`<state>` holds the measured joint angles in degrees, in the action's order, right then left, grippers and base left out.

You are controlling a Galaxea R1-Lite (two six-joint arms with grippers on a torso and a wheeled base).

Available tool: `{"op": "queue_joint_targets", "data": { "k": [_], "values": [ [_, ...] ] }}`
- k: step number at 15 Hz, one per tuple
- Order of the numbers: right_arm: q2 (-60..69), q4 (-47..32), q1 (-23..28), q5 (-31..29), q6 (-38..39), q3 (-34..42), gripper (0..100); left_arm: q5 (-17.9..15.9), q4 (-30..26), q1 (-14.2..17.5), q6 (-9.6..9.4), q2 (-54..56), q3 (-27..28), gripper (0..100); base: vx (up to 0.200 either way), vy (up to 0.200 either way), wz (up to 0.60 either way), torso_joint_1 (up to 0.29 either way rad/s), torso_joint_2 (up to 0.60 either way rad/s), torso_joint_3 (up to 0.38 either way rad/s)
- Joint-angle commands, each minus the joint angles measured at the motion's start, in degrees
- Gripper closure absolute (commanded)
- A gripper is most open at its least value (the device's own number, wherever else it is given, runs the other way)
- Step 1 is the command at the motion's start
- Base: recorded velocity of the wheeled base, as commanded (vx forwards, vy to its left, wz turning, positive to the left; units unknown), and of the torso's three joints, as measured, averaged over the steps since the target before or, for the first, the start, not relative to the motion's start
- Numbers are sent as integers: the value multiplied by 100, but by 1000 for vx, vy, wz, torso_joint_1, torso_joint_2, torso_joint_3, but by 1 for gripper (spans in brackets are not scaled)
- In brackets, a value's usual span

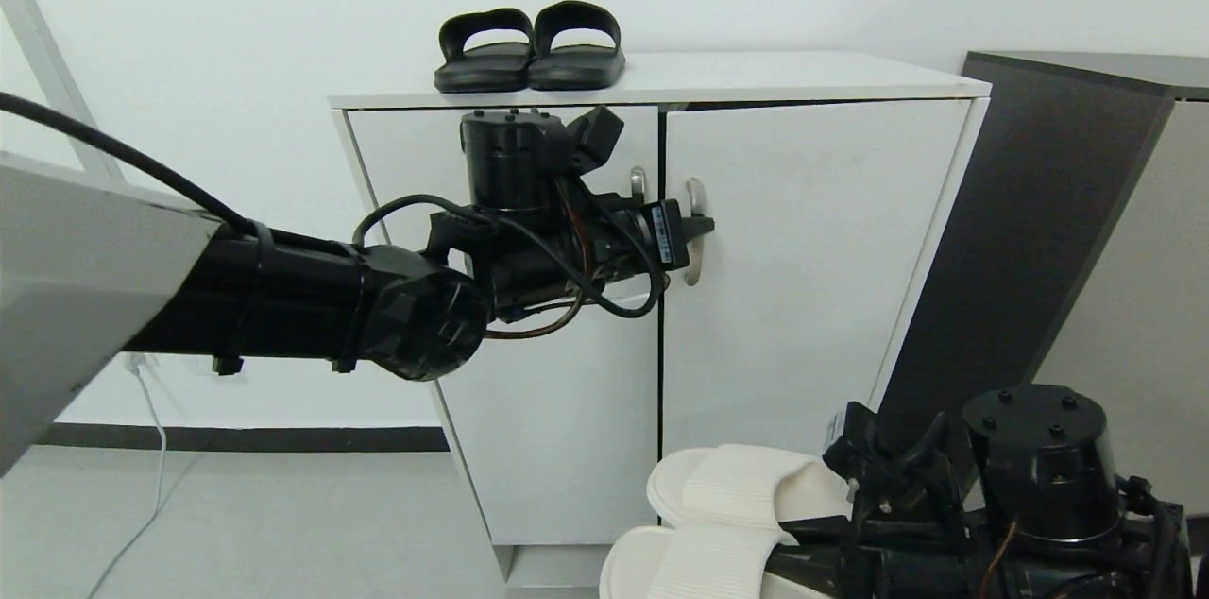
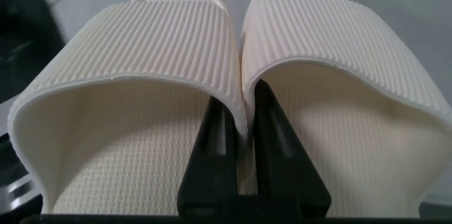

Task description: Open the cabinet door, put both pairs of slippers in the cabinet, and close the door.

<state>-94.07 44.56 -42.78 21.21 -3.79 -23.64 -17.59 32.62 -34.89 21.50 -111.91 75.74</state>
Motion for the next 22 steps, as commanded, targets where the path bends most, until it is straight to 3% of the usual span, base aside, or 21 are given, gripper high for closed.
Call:
{"op": "queue_joint_targets", "data": {
  "k": [1, 6, 9, 12, 13, 15, 22],
  "values": [
    [302, 0, -3, 252, -157, 246, 100, 1, 236, -18, -6, 512, -613, 100, 0, 0, 0, 0, 0, 0],
    [346, 0, -3, 560, -386, 439, 100, -34, 570, -405, -6, 1426, -1694, 100, 0, 0, 0, 0, 0, 0],
    [416, 53, -3, 647, -614, 527, 100, -34, 667, -343, 126, 1690, -1879, 100, 0, 0, 0, 0, 0, 0],
    [407, 53, -3, 630, -632, 527, 100, -43, 816, 158, 187, 1391, -1720, 100, 0, 0, 0, 0, 0, 0],
    [416, 53, -3, 630, -632, 527, 100, -43, 939, 255, 293, 1242, -1624, 100, 0, 0, 0, 0, 0, 0],
    [416, 53, -3, 630, -632, 518, 100, -34, 1211, 299, 741, 829, -1281, 100, 0, 0, 0, 0, 0, 0],
    [372, 53, -3, 612, -632, 518, 100, -7, 1088, 342, 768, -94, -182, 100, 0, 0, 0, 0, 0, 0]
  ]
}}
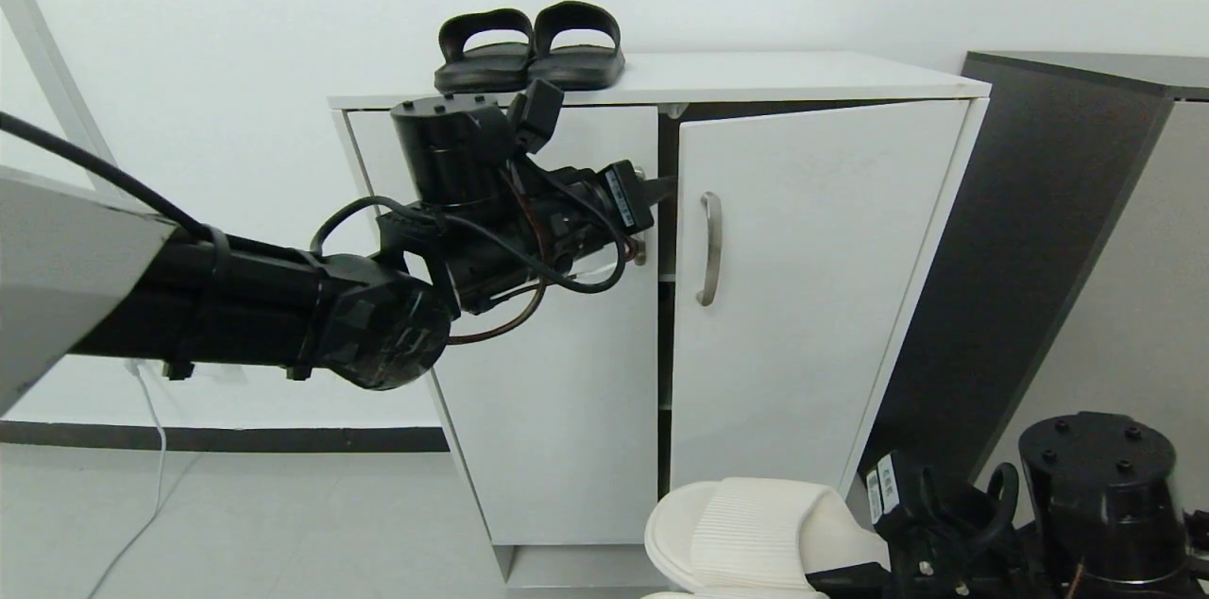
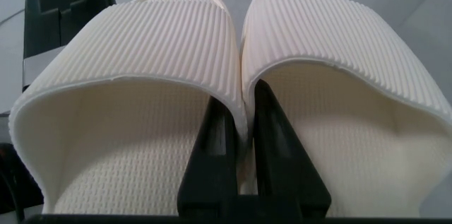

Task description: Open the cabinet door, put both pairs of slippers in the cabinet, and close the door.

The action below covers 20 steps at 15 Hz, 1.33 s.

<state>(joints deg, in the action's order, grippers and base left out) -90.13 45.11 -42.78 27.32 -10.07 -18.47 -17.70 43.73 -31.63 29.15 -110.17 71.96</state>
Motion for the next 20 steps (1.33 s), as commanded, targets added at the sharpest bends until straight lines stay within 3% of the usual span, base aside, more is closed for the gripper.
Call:
{"op": "queue_joint_targets", "data": {
  "k": [1, 5, 8, 10, 12, 13, 20],
  "values": [
    [-23, -2, -3, 1, -4, 1, 100, 12, -31, 17, 3, -269, 222, 100, 0, 0, 0, 0, 0, 0],
    [-23, -11, -38, 37, -118, 80, 100, 21, -31, 17, 3, -295, 231, 100, 0, 0, 0, 0, 0, 0],
    [-14, -2, -143, 72, -188, 247, 100, 39, -13, -45, -32, -260, 204, 100, -200, 0, 0, 2, 2, -1],
    [-5, -11, -178, 186, -514, 353, 100, 65, 118, -422, -58, -242, 20, 100, -200, 0, 0, 2, 7, 2],
    [65, -2, -240, 318, -575, 449, 100, 285, 329, -906, -322, -251, -253, 100, -200, 0, 0, 5, 5, 5],
    [92, -11, -249, 344, -575, 467, 100, 311, 356, -1011, -348, -251, -279, 100, -200, 0, 0, 7, -2, 7],
    [83, 7, -257, 344, -584, 458, 100, 337, 575, -932, -366, -181, -349, 100, -29, 0, 0, 0, 1, 0]
  ]
}}
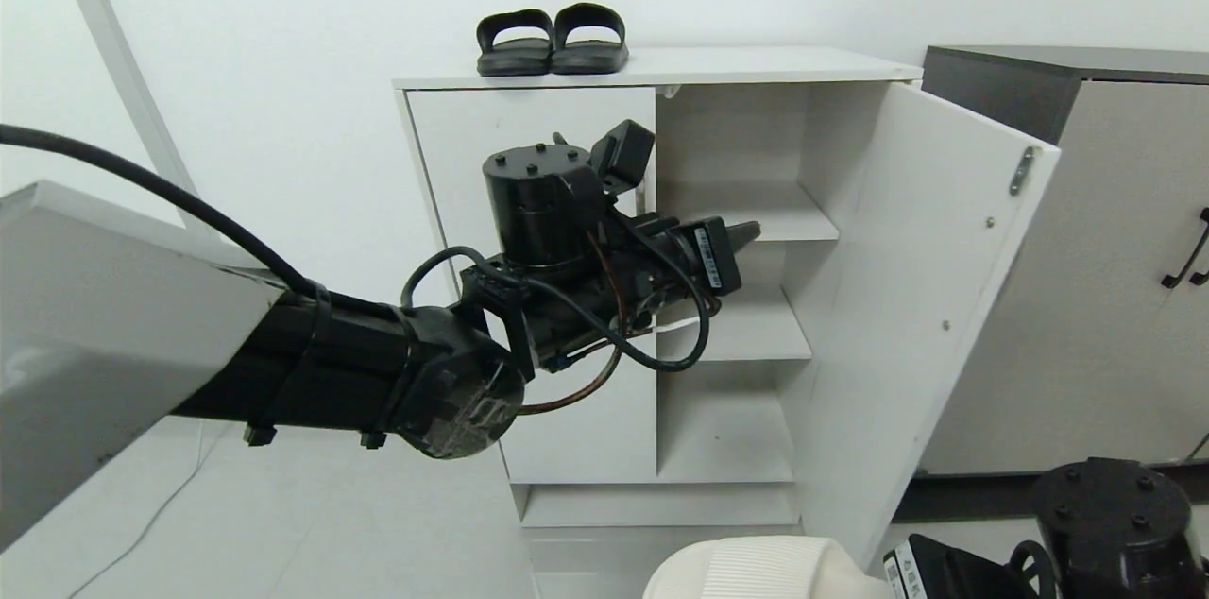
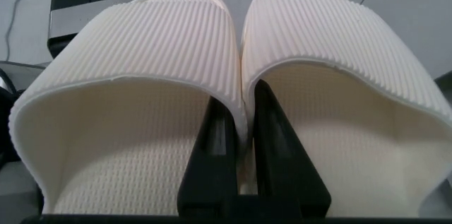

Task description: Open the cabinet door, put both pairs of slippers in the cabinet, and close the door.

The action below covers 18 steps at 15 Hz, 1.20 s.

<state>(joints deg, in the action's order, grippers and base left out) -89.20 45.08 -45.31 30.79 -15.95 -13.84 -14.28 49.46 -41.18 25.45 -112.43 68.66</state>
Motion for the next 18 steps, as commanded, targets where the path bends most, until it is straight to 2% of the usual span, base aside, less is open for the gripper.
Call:
{"op": "queue_joint_targets", "data": {
  "k": [1, 3, 6, 8, 10, 11, 12, 13, 14, 15, 16, 17, 18],
  "values": [
    [-36, 9, 5, -3, 4, -14, 100, -5, 11, 84, -5, 143, -98, 100, 0, 0, 0, 0, 0, 0],
    [-142, 9, 102, -12, 21, -75, 100, -5, -41, 224, 3, 538, -362, 100, 0, 0, 0, 0, 0, 0],
    [-599, 370, 444, -223, 109, -313, 100, -5, -305, 655, -5, 1716, -1329, 100, 0, 0, 0, 0, 0, 0],
    [-994, 827, 567, -847, 689, -576, 100, -5, -455, 1130, -76, 2894, -2375, 100, 0, 0, 0, 0, 0, 0],
    [-1434, 1099, 567, -1884, 1577, -1192, 100, 92, -999, 1639, -374, 4063, -3139, 100, 0, 0, 0, 0, 0, 0],
    [-1776, 1099, 567, -2745, 1972, -1719, 100, 373, -1676, 1921, -462, 4906, -3438, 100, 0, 0, 0, 0, 0, 0],
    [-2040, 1047, 576, -3361, 2219, -2150, 100, 733, -2450, 2158, -524, 5627, -3561, 100, 0, 0, 0, 0, 0, 0],
    [-2269, 924, 603, -3888, 2368, -2519, 100, 1155, -3364, 2404, -665, 6365, -3543, 100, 0, 0, 0, 0, 0, 0],
    [-2462, 704, 655, -4336, 2403, -2809, 100, 1577, -4295, 2668, -919, 7104, -3526, 100, 0, 0, 0, 0, 0, 0],
    [-2603, 625, 682, -4582, 2421, -2993, 100, 1928, -4946, 2835, -1253, 7824, -3579, 100, 0, 0, 0, 0, 0, 0],
    [-2699, 625, 682, -4688, 2473, -3055, 100, 2359, -5552, 2967, -1508, 8545, -3667, 100, 0, 0, 0, 0, 0, 0],
    [-2708, 625, 690, -4697, 2482, -3064, 100, 2904, -6071, 3204, -1640, 9204, -3763, 100, 0, 0, 0, 0, 0, 0],
    [-2708, 625, 682, -4697, 2482, -3064, 100, 3001, -6159, 3283, -1658, 9310, -3781, 100, 0, 0, 0, 0, 0, 0]
  ]
}}
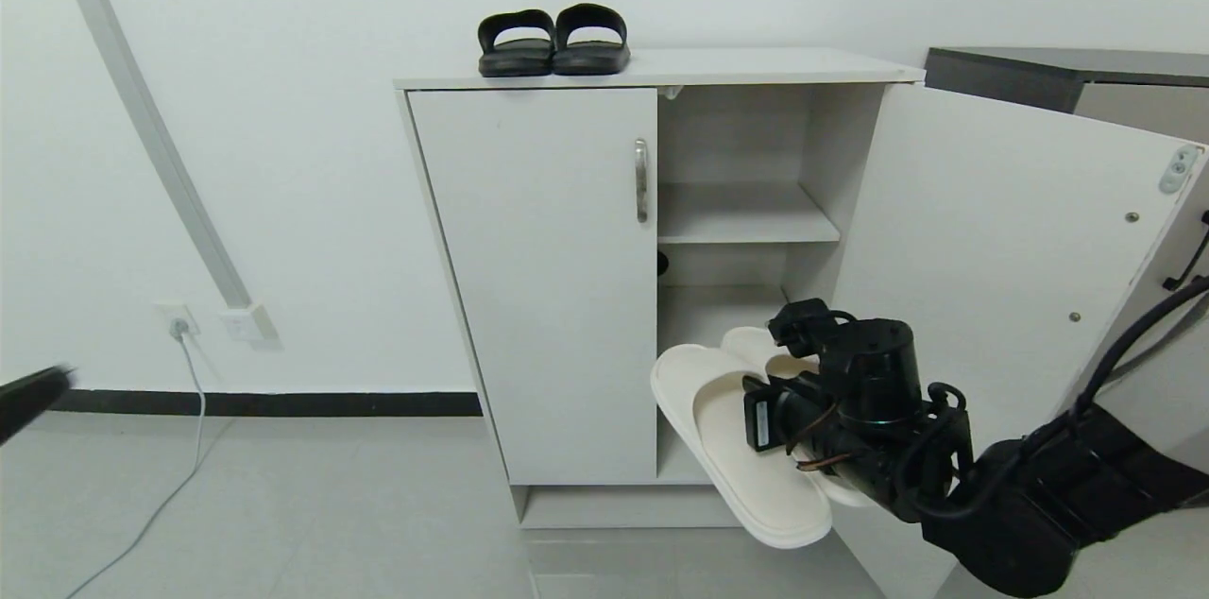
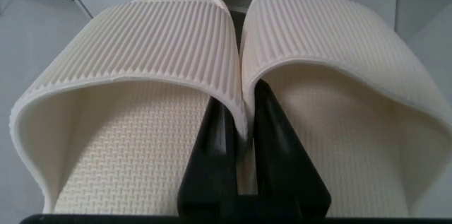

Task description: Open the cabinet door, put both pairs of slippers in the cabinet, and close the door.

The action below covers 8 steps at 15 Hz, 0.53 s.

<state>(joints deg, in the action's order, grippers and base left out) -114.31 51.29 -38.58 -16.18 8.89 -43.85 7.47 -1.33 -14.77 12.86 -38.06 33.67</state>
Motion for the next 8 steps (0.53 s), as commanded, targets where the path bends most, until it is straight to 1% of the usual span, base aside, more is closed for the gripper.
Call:
{"op": "queue_joint_targets", "data": {
  "k": [1, 2, 3, 4, 5, 6, 7, 8],
  "values": [
    [-197, 4, 9, 1, -1, -54, 100, 1011, -1335, 1038, -425, 2646, -581, 100, 0, 0, 0, 0, 0, 0],
    [-197, 13, -9, -8, -1, -54, 100, 1028, -1361, 1249, -451, 3006, -880, 100, 0, 0, 0, 0, 0, 0],
    [-197, 13, -18, -8, -1, -45, 100, 1028, -1379, 1530, -478, 3340, -1284, 100, 0, 0, 0, 0, 0, 0],
    [-197, 13, -26, -8, -1, -45, 100, 1028, -1344, 1609, -539, 3577, -1662, 100, 0, 0, 0, 0, 0, 0],
    [-197, 13, -26, -8, -1, -27, 100, 984, -1265, 1486, -557, 3806, -2031, 100, 0, 0, 0, 0, 0, 0],
    [-197, 13, -35, -8, -1, -27, 100, 879, -1027, 1486, -557, 3806, -2418, 100, 0, 0, 0, 0, 0, 0],
    [-197, 31, -53, -8, -1, -18, 100, 650, -518, 1486, -565, 3806, -2884, 100, 0, 0, 0, 0, 0, 0],
    [-197, 48, -79, -17, -1, -10, 100, 228, 265, 1486, -601, 3806, -3323, 100, 0, 0, 0, 0, 0, 0]
  ]
}}
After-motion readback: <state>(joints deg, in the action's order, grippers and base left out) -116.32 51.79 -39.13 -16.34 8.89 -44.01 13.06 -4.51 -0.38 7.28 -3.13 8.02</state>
